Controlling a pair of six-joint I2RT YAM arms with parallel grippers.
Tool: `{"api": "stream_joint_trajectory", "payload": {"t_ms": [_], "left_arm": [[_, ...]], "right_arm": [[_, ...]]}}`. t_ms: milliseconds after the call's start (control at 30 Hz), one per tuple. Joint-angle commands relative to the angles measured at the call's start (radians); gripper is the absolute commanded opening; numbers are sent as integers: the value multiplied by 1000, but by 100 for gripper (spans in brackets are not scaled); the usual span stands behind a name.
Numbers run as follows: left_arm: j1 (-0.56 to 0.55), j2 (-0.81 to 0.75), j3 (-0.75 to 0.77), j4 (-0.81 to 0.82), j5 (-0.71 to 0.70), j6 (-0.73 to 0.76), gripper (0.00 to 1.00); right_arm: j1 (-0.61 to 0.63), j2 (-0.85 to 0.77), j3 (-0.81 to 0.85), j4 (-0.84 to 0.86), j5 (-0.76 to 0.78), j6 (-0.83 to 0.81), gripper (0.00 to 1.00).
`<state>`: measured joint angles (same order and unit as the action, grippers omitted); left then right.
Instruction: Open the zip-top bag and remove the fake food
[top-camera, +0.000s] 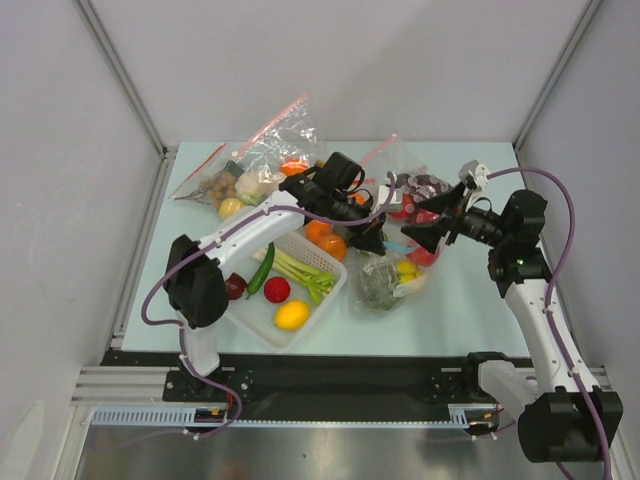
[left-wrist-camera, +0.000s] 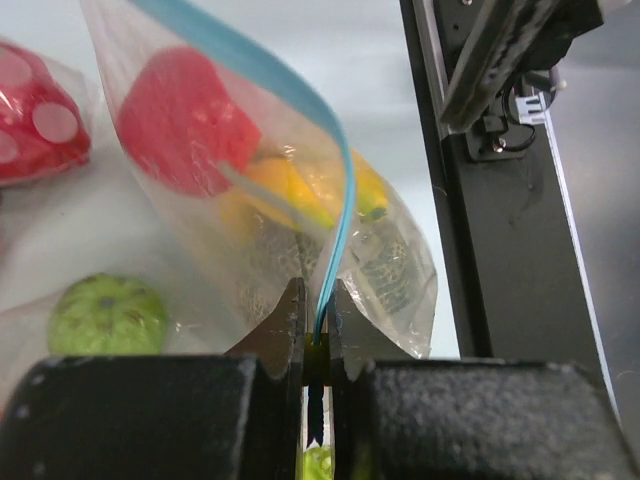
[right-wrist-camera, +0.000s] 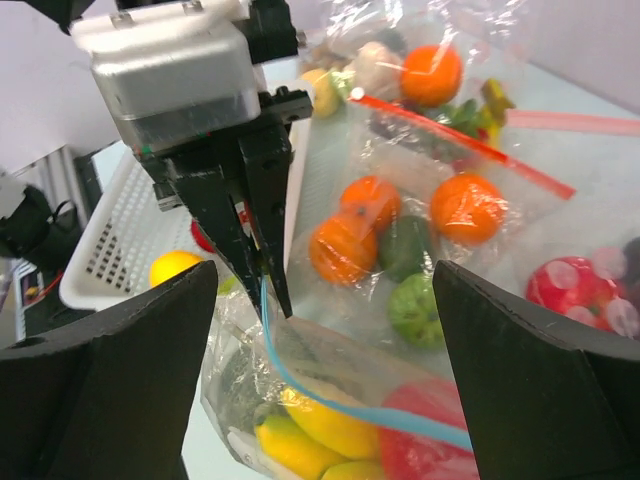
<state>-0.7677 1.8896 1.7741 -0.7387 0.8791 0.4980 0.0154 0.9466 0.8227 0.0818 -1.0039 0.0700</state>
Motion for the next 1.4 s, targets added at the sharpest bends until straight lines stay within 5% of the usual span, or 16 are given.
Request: {"api": "stream_joint_trajectory", "payload": {"t_ms": [0,267,500,567,600,733,833,867,967,1367], "left_arm": [[-8,-83,-38,68,-35,45,0],[-16,-127,-41,53,-112,65,0],[-16,-147,-42,62,-138,60,0],[-16,-149,-42,67,-155,54,0],[-16,-150,-45,71,-169,45,0],[-16,-193,-115,166,-212,1,0],[-15,-271,-223,316,-252,-62,19],[-13,-290,-249,349,-255,-85,32],[5,-352,-346,464,-255,-149,60],[82,-400,-533,644,-161,-282,68]], "right_arm": [[-3,35,9,70,-134,-38,93],[4,175,42,38,-259,-67,91],[95,185,76,-109,-206,-170,88],[115,193,85,-142,-205,-183,80],[121,196,93,-152,-199,-190,67],[138,201,107,-195,-161,-217,41],[139,221,128,-238,-153,-236,17],[143,225,133,-247,-147,-243,8],[147,219,132,-248,-101,-239,0],[149,156,122,-234,-58,-226,0]]}}
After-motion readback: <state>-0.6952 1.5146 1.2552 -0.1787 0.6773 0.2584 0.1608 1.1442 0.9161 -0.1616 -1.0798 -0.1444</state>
